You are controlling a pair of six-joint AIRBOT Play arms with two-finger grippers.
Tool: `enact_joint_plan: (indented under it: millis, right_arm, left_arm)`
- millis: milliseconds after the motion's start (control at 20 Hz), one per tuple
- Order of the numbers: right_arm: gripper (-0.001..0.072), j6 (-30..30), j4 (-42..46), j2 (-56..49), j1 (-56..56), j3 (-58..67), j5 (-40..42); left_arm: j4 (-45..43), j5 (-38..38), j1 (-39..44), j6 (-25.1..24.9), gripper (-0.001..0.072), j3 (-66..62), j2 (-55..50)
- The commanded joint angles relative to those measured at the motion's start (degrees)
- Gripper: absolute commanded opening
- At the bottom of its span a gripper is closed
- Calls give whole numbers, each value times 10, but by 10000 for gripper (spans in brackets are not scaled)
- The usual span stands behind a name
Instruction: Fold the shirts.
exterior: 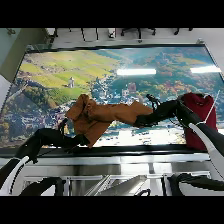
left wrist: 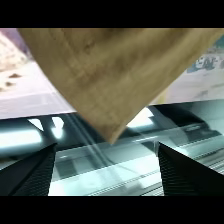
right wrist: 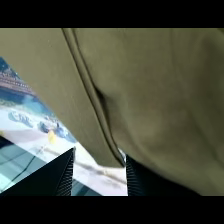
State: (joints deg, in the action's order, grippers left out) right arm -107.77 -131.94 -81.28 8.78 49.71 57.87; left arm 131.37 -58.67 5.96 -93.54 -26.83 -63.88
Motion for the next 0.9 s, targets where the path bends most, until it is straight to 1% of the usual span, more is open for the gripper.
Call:
enact_joint_plan:
  millis: [0,50,100,150,200,250,300,350,450,550,650,700,750,850]
  right_arm:
    - [360,-5,-15,-10,3,5,-18]
    - [354,-5,-22,-10,3,9,-17]
    - [246,-8,-30,-10,3,13,-17]
    - [153,-18,-42,-10,4,17,-18]
    - [152,-25,-56,-10,6,19,-18]
    - [61,-27,-64,-10,8,21,-19]
    - [19,-27,-70,-10,10,21,-24]
    - [19,-27,-73,-10,13,22,-30]
    - [19,-31,-77,-9,14,34,-26]
    - [18,-31,-78,2,9,73,9]
    - [18,-29,-80,35,-16,161,72]
    - [18,-16,-81,59,-38,226,97]
    - [18,-3,-82,86,-66,298,112]
    - [19,4,-82,134,-119,449,111]
  left_arm:
    - [6,52,43,-2,684,-31,-66]
    - [5,55,51,-2,652,-52,-85]
    - [2,56,57,-2,533,-73,-100]
    - [1,56,62,-3,457,-90,-113]
    - [1,56,64,-3,456,-104,-123]
    - [1,56,64,-3,265,-113,-130]
    - [1,56,64,-3,68,-120,-133]
    - [1,56,64,-3,16,-126,-132]
    - [0,45,64,-3,15,-145,-127]
    - [-21,27,64,-3,15,-173,-92]
    - [-61,-22,48,2,15,-229,-33]
    - [-75,-58,29,5,14,-267,4]
    - [-78,-93,5,7,14,-310,40]
    - [-78,-156,-56,7,14,-412,108]
